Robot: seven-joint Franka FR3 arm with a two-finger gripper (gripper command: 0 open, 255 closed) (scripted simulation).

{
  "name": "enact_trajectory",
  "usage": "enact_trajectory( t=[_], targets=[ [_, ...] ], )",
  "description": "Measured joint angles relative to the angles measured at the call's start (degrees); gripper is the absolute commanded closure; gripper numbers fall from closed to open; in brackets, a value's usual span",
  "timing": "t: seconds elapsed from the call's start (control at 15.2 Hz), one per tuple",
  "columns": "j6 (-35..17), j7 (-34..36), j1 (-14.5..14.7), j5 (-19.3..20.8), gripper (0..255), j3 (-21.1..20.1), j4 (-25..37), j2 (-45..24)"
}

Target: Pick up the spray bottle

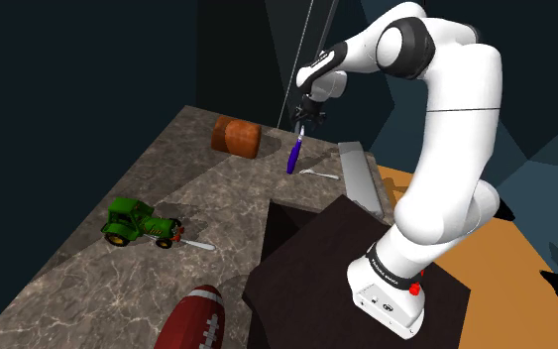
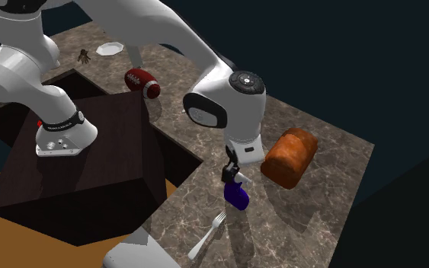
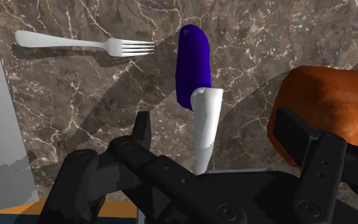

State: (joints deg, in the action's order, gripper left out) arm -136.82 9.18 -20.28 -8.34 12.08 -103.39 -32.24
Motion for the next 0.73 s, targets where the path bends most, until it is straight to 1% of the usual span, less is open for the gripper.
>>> enact_trajectory(
  t=[0.4,0.46,0.73],
  targets=[
    [-2.94,-0.37,-0.52,-0.83,0,-0.58,0.39,-3.36],
    [-3.14,-0.38,-0.54,-0.88,255,-0.63,0.45,-3.62],
    [-3.36,-0.41,-0.59,-0.94,255,-0.68,0.55,-3.87]
  ],
)
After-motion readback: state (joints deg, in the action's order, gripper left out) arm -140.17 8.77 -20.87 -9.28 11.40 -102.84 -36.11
